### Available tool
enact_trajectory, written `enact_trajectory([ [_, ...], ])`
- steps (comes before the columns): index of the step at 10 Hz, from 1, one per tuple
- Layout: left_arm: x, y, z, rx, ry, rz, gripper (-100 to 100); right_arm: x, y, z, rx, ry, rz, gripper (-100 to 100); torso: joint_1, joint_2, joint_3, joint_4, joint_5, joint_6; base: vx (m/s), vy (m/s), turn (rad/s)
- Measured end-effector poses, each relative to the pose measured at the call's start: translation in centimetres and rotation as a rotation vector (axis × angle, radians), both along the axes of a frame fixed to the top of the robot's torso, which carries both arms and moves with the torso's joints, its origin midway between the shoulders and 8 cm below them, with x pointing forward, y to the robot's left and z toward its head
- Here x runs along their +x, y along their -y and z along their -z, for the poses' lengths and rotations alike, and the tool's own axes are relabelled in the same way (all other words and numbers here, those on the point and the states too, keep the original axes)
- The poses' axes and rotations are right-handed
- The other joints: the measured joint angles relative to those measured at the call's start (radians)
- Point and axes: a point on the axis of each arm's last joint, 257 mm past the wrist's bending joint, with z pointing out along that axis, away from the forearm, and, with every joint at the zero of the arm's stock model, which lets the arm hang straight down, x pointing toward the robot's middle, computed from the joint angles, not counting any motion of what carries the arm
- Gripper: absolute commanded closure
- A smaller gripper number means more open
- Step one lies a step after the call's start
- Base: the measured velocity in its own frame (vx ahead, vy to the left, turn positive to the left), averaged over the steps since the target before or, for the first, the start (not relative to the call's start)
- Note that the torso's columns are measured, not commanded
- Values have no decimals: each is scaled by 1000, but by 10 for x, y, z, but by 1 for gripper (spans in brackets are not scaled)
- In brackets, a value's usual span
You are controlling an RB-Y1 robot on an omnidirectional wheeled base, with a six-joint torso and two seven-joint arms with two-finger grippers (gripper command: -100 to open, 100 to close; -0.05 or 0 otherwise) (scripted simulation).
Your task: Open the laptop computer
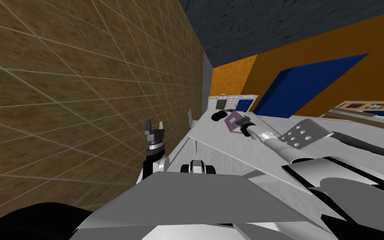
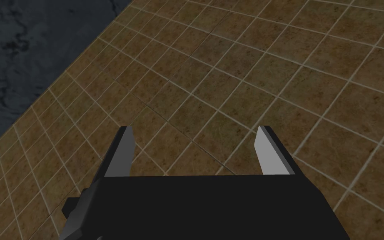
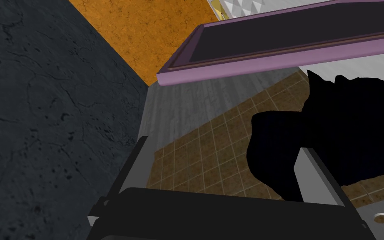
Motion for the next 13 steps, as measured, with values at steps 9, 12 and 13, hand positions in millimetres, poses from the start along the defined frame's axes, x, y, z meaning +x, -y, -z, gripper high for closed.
enact_trajectory([
  [9,0,0,0,0,0,0,0,-14,36,-5,-15,2,67,100,2,-2,-1,-1,0,0,-13,-30,66],
  [12,0,0,0,0,0,0,0,-6,17,-3,-19,1,30,100,1,-1,-1,0,0,0,21,51,-183],
  [13,0,0,0,0,0,0,0,-1,5,-2,-15,2,5,100,1,-1,0,0,0,1,10,38,-66],
])
